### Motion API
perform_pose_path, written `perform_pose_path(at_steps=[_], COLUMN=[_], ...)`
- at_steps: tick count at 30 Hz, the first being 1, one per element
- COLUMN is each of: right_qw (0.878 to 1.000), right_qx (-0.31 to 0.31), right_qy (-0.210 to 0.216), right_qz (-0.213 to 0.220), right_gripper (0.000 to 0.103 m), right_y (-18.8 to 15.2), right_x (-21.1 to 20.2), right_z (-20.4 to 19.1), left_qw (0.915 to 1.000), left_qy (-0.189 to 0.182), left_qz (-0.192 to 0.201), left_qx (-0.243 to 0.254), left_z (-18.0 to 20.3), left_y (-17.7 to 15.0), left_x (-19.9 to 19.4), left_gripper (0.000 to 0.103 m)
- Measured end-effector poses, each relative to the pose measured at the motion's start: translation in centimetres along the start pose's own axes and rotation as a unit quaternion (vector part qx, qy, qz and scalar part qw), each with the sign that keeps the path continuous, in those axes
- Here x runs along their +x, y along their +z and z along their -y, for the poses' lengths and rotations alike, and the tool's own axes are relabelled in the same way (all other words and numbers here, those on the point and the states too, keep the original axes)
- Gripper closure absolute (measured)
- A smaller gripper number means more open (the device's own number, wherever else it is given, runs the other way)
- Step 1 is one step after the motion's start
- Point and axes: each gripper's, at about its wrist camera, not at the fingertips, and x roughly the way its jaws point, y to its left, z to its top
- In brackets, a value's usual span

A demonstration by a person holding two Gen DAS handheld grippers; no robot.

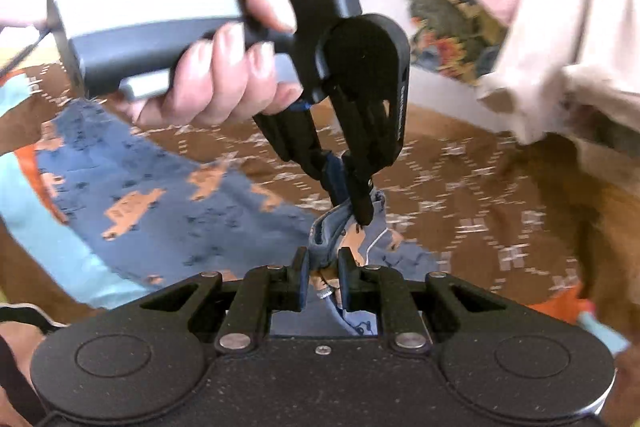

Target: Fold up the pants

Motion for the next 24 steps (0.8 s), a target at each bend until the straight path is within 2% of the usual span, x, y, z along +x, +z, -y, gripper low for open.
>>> perform_pose_path(at_steps=[3, 7, 9, 11, 12, 15, 18, 22, 24], right_qw=[0.999, 0.997, 0.996, 0.996, 0.996, 0.997, 0.998, 0.998, 0.998], right_qx=[-0.014, -0.025, -0.025, -0.027, -0.026, -0.019, -0.007, -0.007, -0.011], right_qy=[0.022, 0.047, 0.054, 0.054, 0.056, 0.045, 0.035, 0.035, 0.039], right_qz=[-0.023, -0.053, -0.061, -0.060, -0.057, -0.056, -0.061, -0.060, -0.055], right_gripper=[0.088, 0.088, 0.088, 0.081, 0.077, 0.066, 0.064, 0.063, 0.063], right_y=[-0.5, -1.4, -1.7, -1.8, -1.7, -1.6, -1.8, -1.6, -1.5], right_x=[1.3, 2.8, 3.1, 3.2, 3.2, 3.4, 3.9, 4.2, 4.1], right_z=[-1.8, -3.4, -3.9, -4.0, -3.9, -3.7, -3.2, -3.2, -3.4], left_qw=[1.0000, 0.9989, 0.9980, 0.9979, 0.9977, 0.9965, 0.9961, 0.9934, 0.9946], left_qy=[0.000, -0.037, -0.051, -0.050, -0.053, -0.070, -0.072, -0.078, -0.069], left_qz=[-0.008, -0.014, -0.016, -0.019, -0.017, -0.018, -0.025, -0.031, -0.031], left_qx=[-0.002, -0.026, -0.034, -0.037, -0.038, -0.042, -0.044, -0.079, -0.071], left_z=[-2.3, -5.6, -6.6, -7.1, -7.4, -8.1, -8.2, -8.3, -8.0], left_y=[-1.0, -2.0, -2.4, -2.4, -2.5, -2.5, -1.9, -1.4, -1.4], left_x=[1.5, 2.9, 3.5, 4.0, 4.1, 4.4, 4.8, 5.0, 4.8], left_gripper=[0.093, 0.092, 0.085, 0.073, 0.070, 0.068, 0.067, 0.064, 0.064])
